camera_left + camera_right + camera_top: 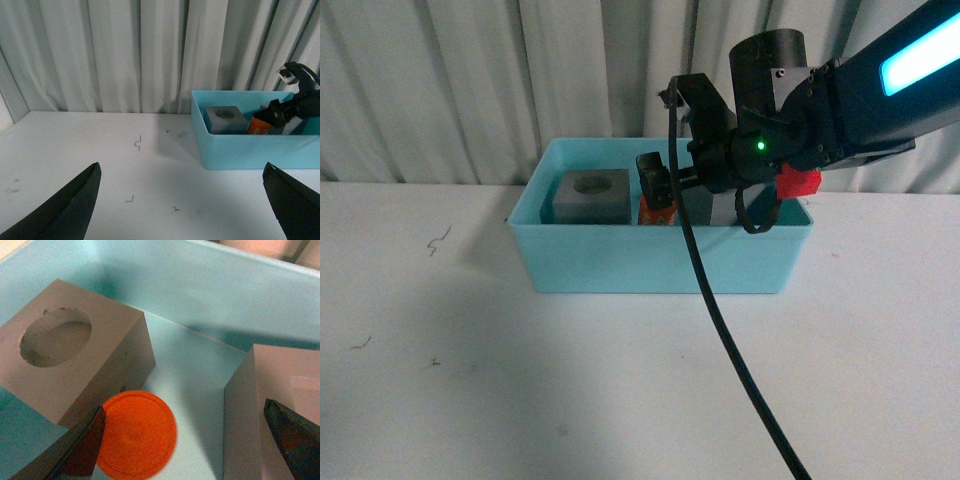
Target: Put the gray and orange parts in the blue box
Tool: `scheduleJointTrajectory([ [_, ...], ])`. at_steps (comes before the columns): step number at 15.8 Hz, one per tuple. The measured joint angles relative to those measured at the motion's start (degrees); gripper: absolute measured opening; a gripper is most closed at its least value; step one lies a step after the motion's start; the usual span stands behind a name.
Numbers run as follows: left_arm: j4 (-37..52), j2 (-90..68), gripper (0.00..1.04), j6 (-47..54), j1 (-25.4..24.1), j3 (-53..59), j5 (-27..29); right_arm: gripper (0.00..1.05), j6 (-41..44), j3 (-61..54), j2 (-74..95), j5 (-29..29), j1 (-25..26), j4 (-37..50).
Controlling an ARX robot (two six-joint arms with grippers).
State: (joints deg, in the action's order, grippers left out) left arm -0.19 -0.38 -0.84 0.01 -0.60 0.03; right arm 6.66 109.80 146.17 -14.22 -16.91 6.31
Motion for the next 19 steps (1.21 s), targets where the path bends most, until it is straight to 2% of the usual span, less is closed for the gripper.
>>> scheduleJointTrajectory([
  [3, 0.0, 0.0, 0.98, 0.0, 0.0, 0.0, 0.0, 0.98, 0.2, -7.4, -5.3, 0.3, 0.4, 3.6],
  [4, 0.0, 0.0, 0.98, 0.0, 0.0, 0.0, 0.0, 0.98, 1.4, -13.7, -12.3, 0.5, 1.3, 7.0],
  [5, 0.0, 0.0, 0.98, 0.0, 0.0, 0.0, 0.0, 0.98, 5.0, -28.2, -25.6, 2.2, 3.6, 13.1],
  [6, 0.0, 0.0, 0.98, 0.0, 0.0, 0.0, 0.0, 0.98, 6.3, -46.9, -42.0, 8.9, 4.8, 19.7],
  [7, 0.0, 0.0, 0.98, 0.0, 0.0, 0.0, 0.0, 0.98, 5.2, -53.5, -48.5, 11.6, 5.1, 20.1],
  [10, 0.0, 0.0, 0.98, 0.0, 0.0, 0.0, 0.0, 0.98, -2.4, -75.6, -70.0, 22.1, 4.0, 13.3],
  [12, 0.0, 0.0, 0.98, 0.0, 0.0, 0.0, 0.0, 0.98, -4.7, -80.3, -73.5, 22.7, 4.0, 12.9],
  [15, 0.0, 0.0, 0.98, 0.0, 0.0, 0.0, 0.0, 0.98, -5.9, -80.0, -73.2, 22.9, 4.1, 13.5],
  [16, 0.0, 0.0, 0.98, 0.0, 0.0, 0.0, 0.0, 0.95, -6.0, -81.5, -72.0, 24.3, 4.0, 21.5],
  [18, 0.0, 0.0, 0.98, 0.0, 0.0, 0.0, 0.0, 0.77, -6.0, -88.9, -71.8, 25.2, 5.0, 40.0],
  [19, -0.1, 0.0, 0.98, 0.0, 0.0, 0.0, 0.0, 0.69, -6.0, -92.0, -72.8, 24.9, 5.8, 43.8],
])
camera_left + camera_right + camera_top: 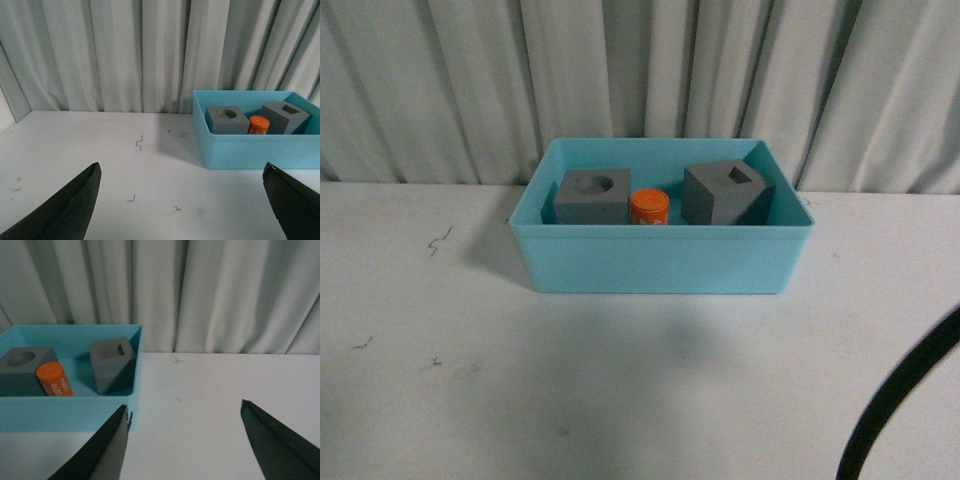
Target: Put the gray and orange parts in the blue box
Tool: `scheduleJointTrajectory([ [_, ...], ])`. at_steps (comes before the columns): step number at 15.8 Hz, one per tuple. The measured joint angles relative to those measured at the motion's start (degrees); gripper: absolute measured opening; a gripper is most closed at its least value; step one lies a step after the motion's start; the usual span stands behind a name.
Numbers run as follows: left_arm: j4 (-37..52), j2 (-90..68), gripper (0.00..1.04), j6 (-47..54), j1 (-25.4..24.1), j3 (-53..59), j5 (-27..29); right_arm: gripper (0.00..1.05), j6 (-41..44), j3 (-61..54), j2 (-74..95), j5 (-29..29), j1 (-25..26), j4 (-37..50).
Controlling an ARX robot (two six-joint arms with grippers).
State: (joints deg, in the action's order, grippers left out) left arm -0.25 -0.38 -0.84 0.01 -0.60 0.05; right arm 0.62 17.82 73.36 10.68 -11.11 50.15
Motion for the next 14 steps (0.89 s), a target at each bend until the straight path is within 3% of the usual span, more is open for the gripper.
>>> scheduleJointTrajectory([
  [2, 0.1, 0.0, 0.98, 0.0, 0.0, 0.0, 0.0, 0.45, 0.0, -4.0, -6.2, -1.3, 2.6, 3.5],
  [4, 0.1, 0.0, 0.98, 0.0, 0.0, 0.0, 0.0, 0.29, 0.0, -6.4, -9.9, -3.0, 3.4, 2.4],
  [6, 0.0, 0.0, 0.98, 0.0, 0.0, 0.0, 0.0, 0.03, 0.0, -9.8, -14.1, -4.4, 5.0, -0.2],
  [8, 0.1, 0.0, 0.98, 0.0, 0.0, 0.0, 0.0, 0.02, -0.2, -12.4, -20.8, -5.9, 6.6, -3.0],
  [9, 0.0, 0.0, 0.98, 0.0, 0.0, 0.0, 0.0, 0.02, -0.2, -14.5, -21.0, -10.1, 9.9, -0.4],
  [10, 0.1, 0.0, 0.98, 0.0, 0.0, 0.0, 0.1, 0.02, -0.2, -15.6, -22.1, -10.1, 11.3, -2.6],
  [14, 0.1, 0.0, 0.98, 0.0, 0.0, 0.0, 0.0, 0.02, -0.2, -16.9, -33.0, -10.5, 11.4, -10.9],
])
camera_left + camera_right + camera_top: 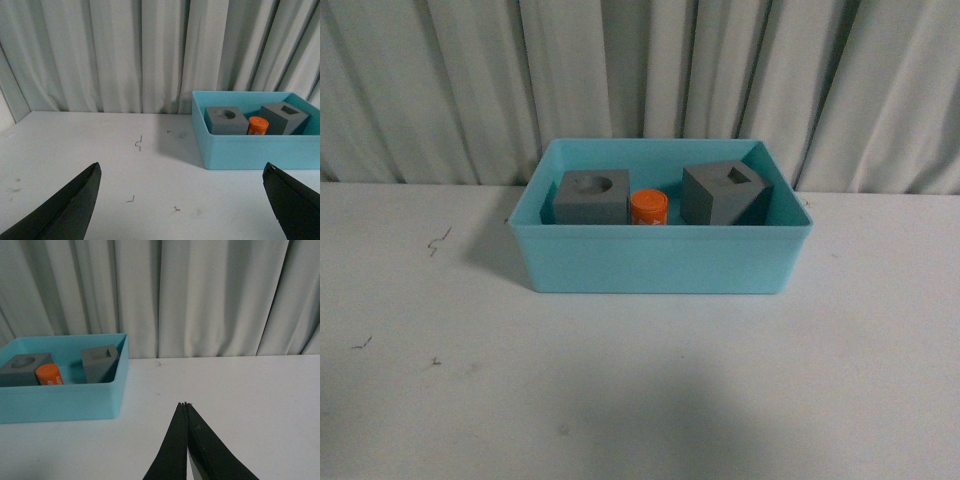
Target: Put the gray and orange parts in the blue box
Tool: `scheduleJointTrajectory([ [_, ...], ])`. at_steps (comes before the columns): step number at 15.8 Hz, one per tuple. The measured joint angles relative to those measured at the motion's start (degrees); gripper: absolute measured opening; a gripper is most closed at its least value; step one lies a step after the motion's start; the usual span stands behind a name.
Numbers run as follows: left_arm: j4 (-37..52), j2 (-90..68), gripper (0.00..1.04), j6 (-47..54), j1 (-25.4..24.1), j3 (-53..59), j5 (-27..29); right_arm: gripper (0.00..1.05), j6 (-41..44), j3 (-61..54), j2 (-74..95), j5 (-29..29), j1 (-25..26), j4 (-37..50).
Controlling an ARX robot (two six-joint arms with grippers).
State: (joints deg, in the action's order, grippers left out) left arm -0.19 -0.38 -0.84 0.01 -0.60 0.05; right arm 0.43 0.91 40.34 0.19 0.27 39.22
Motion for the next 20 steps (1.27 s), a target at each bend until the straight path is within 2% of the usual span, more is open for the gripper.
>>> scheduleJointTrajectory([
  [11, 0.0, 0.0, 0.98, 0.0, 0.0, 0.0, 0.0, 0.02, 0.0, -0.2, -19.7, 0.0, 0.0, -18.5],
  [20, 0.0, 0.0, 0.98, 0.0, 0.0, 0.0, 0.0, 0.02, 0.0, -0.2, -29.6, 0.0, 0.0, -28.4],
])
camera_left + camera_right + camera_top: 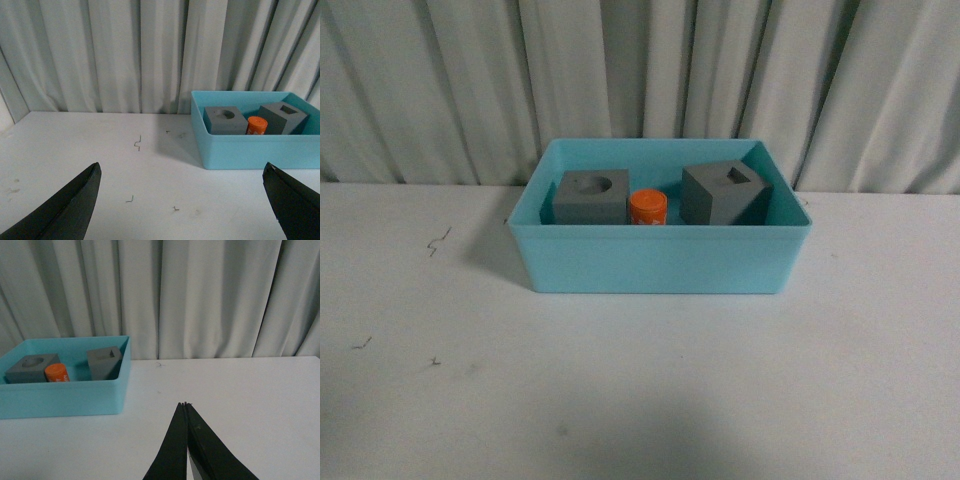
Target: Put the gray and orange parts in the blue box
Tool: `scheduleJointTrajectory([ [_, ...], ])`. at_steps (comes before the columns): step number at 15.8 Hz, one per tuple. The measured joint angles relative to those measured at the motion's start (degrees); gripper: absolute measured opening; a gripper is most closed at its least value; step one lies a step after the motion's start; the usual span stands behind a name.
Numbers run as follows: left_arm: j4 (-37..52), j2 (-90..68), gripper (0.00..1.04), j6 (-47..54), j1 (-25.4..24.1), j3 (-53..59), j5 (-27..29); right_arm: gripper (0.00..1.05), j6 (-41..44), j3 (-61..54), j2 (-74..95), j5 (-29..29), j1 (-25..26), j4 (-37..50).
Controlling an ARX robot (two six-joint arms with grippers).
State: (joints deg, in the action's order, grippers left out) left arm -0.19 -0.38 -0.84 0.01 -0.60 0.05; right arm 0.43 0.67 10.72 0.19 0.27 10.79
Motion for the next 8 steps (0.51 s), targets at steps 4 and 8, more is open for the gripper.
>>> scheduleJointTrajectory([
  [4, 0.0, 0.0, 0.98, 0.0, 0.0, 0.0, -0.1, 0.02, 0.0, 0.0, -10.6, -0.1, 0.0, -10.2],
  [8, 0.0, 0.0, 0.98, 0.0, 0.0, 0.0, 0.0, 0.02, 0.0, 0.0, -10.5, -0.1, 0.0, -11.0],
])
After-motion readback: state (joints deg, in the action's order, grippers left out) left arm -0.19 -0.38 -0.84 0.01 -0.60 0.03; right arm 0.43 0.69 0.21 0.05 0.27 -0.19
